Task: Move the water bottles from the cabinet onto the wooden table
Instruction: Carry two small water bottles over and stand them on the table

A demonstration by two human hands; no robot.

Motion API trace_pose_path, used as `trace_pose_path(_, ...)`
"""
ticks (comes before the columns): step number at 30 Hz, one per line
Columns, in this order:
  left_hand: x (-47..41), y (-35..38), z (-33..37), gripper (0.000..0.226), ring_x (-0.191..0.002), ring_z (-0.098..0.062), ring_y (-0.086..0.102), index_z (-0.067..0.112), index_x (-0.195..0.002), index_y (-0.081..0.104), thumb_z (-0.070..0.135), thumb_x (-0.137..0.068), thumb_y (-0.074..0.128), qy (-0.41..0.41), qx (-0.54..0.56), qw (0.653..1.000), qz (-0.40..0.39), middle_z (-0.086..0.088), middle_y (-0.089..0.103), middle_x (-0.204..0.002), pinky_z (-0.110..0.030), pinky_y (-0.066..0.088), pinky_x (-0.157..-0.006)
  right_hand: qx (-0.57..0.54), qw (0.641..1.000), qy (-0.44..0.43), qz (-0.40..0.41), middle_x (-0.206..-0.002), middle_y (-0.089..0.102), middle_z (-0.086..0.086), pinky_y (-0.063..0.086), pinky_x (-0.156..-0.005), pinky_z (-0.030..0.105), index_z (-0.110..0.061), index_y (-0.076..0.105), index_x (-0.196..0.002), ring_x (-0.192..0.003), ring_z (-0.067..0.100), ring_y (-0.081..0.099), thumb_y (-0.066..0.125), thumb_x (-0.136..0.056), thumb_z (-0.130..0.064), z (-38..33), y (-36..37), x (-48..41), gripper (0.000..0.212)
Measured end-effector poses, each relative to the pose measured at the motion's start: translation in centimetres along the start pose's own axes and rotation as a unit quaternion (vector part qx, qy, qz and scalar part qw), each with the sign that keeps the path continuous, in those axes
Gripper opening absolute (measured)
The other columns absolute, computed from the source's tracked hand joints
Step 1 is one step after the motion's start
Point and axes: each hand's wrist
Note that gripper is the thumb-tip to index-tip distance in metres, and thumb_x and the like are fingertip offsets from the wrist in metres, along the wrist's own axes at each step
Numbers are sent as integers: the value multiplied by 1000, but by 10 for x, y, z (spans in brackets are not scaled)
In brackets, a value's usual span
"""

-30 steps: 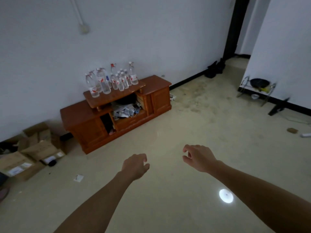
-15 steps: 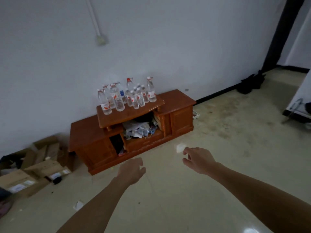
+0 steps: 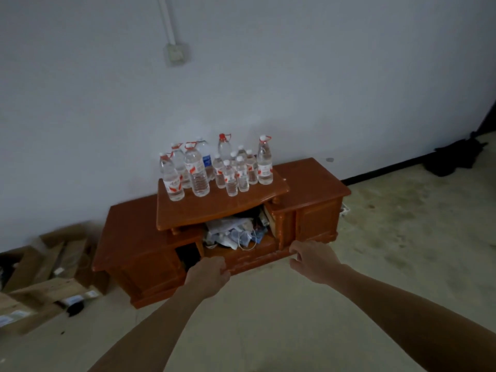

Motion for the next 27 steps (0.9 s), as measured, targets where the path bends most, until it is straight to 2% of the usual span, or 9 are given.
trace_pose_path(4,-98,-43,-13,19,-75,-18,53,20,-86,51,37,-95,49,8,-10,1000,-6,0,56,-85,-35,45,-68,3,1000,29,0,-92,67,-8,52,-73,32,-27,58,-107,-85,16,64,52,-89,-45,19,-24,-110,26)
trace_pose_path(7,-163,-76,-22,23,-84,-23,63,16,-102,58,36,-96,49,16,-12,1000,-1,-5,63,-92,-38,50,-72,-7,999,42,18,-88,67,-9,53,-73,32,-27,59,-103,-82,15,65,52,-89,-45,28,-36,-171,24)
trace_pose_path(10,-223,-88,-30,38,-99,-34,59,1,-116,57,33,-98,46,17,-4,1000,-7,-18,62,-109,-43,48,-78,-1,999,45,9,-88,67,-9,52,-73,31,-27,59,-101,-83,14,64,53,-89,-45,41,-34,-221,22)
trace_pose_path(12,-264,-91,-33,34,-98,-30,59,7,-110,57,36,-98,44,21,-5,1000,-11,-13,61,-109,-39,47,-81,-1,999,49,-3,-89,67,-8,52,-74,31,-26,59,-101,-84,15,64,53,-89,-45,54,-29,-263,23)
trace_pose_path(15,-324,-94,-40,22,-84,-22,58,21,-91,53,41,-95,45,6,8,1000,-26,-2,59,-94,-36,49,-75,-7,999,36,-28,-91,66,-6,51,-74,32,-26,57,-102,-86,18,63,52,-89,-45,73,-20,-332,23)
trace_pose_path(21,-434,-120,-56,18,-89,-14,59,23,-95,59,40,-89,53,-51,38,998,-16,7,62,-97,-34,51,-81,-9,998,-7,-62,-93,63,-8,53,-75,32,-27,55,-114,-81,11,60,49,-91,-46,95,-9,-479,30)
trace_pose_path(27,-527,-148,-71,16,-86,-13,61,27,-98,60,41,-91,55,-110,74,991,15,7,63,-94,-35,53,-79,10,996,-59,-73,-95,65,-2,55,-73,32,-22,52,-118,-81,14,62,50,-94,-40,94,-6,-610,31)
Point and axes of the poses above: each hand's wrist, its own x-axis away from the middle knuckle, its own y-axis out of the palm, z = x × y
